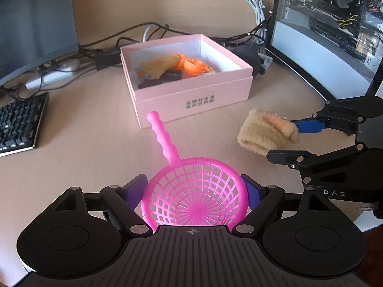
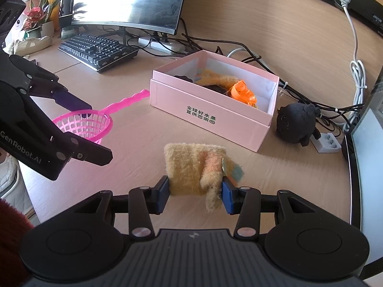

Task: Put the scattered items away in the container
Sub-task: 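Carry the net and knitted pad over the pink box and open both tools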

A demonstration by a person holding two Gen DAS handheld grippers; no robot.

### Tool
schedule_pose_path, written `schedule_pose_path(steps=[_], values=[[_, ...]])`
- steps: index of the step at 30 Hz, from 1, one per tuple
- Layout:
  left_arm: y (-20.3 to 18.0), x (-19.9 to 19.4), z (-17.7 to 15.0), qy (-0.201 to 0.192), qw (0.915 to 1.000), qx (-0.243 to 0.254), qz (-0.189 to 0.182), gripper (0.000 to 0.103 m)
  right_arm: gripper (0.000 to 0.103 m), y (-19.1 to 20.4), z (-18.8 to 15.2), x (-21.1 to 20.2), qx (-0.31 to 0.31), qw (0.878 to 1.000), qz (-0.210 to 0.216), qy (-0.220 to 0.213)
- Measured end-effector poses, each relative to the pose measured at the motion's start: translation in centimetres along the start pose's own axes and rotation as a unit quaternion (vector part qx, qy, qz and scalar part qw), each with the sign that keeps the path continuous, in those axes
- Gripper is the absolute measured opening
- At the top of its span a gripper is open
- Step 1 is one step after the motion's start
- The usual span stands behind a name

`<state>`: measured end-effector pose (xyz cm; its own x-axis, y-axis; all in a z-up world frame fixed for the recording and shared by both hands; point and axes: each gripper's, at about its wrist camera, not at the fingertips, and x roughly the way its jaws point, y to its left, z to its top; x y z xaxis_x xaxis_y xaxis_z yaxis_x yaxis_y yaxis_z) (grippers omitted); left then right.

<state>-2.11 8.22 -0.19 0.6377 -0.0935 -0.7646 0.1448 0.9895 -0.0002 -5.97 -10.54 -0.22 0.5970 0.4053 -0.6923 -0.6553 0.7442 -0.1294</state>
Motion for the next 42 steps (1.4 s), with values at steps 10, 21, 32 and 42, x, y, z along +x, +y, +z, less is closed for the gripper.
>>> schedule_pose_path(steps=[10,21,32,42], values=[[0.2,-0.4,3.6,-0.048,0.9985,0.022,0.010,0.087,0.044,-1.2,2.3,-0.4,-0.009,1.000,-0.005,-0.027],[2.9,2.8,15.7,-0.133,0.9889,0.061,0.027,0.087,0.045,-4.5,9.5,2.0,-0.017,0.991,-0.067,-0.112],[5.1,11.8,18.9,-0.058,0.9973,0.039,-0.022,0.095,0.051,-6.4,10.8,8.8,0.004,0.995,-0.045,-0.087],[7.6,12.4,18.8,-0.058,0.9982,-0.007,-0.012,0.098,0.064,-7.3,9.6,8.4,0.039,0.994,-0.035,-0.094]])
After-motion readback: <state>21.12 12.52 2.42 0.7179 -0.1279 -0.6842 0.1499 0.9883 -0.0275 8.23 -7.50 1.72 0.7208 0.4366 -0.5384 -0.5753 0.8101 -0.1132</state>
